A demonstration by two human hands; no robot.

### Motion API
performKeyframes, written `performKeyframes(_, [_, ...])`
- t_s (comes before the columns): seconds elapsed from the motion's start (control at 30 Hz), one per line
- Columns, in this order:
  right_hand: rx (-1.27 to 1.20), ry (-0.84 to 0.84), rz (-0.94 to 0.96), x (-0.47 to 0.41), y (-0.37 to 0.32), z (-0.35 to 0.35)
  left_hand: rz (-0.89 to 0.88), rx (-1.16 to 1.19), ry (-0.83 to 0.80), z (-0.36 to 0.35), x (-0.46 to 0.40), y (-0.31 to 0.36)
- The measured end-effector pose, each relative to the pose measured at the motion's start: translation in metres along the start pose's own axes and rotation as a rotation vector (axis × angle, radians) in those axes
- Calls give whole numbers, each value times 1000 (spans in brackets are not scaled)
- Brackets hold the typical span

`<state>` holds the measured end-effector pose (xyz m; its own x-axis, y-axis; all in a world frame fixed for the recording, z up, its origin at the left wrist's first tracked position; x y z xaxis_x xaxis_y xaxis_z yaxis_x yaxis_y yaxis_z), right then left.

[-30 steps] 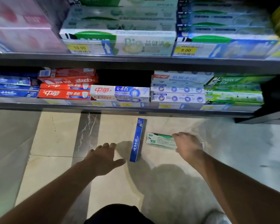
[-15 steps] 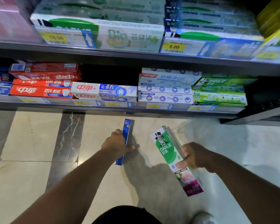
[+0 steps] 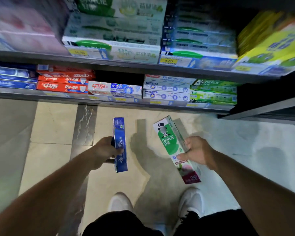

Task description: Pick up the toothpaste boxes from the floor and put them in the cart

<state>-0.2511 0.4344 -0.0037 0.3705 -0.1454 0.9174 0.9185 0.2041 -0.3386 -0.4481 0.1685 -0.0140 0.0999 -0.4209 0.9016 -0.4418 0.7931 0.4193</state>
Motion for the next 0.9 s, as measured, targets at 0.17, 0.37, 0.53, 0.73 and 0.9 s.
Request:
performKeyframes(0.17, [-57,21,38,114,-46,3,-79,15,-2,-16,138,53])
performKeyframes(0.37, [-191,-20,115,286,-111,19,-145,-48,61,-34,336,133])
performKeyframes(0.53, [-252,19,263,434,-165,51,-209,-112,171,-53,488,190])
performKeyframes(0.73, [-324,116,375,592,-206,83,-347,-368,175,-80,617,272])
performKeyframes(0.9, [-421,199,396,678,-207,88,-447,-531,117,-101,674,323])
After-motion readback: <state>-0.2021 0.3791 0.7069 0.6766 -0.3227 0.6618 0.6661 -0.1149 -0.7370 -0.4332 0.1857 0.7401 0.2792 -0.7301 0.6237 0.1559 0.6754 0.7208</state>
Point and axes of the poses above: each hand's wrist, its own x-axis away from the middle knuckle, its own z-axis out of the back of the hand, y = z × x, the point moved 5 cm from there along -x, towards the middle knuckle, and after that the axes turned 14 degrees about -y, right-handed, at the moved point
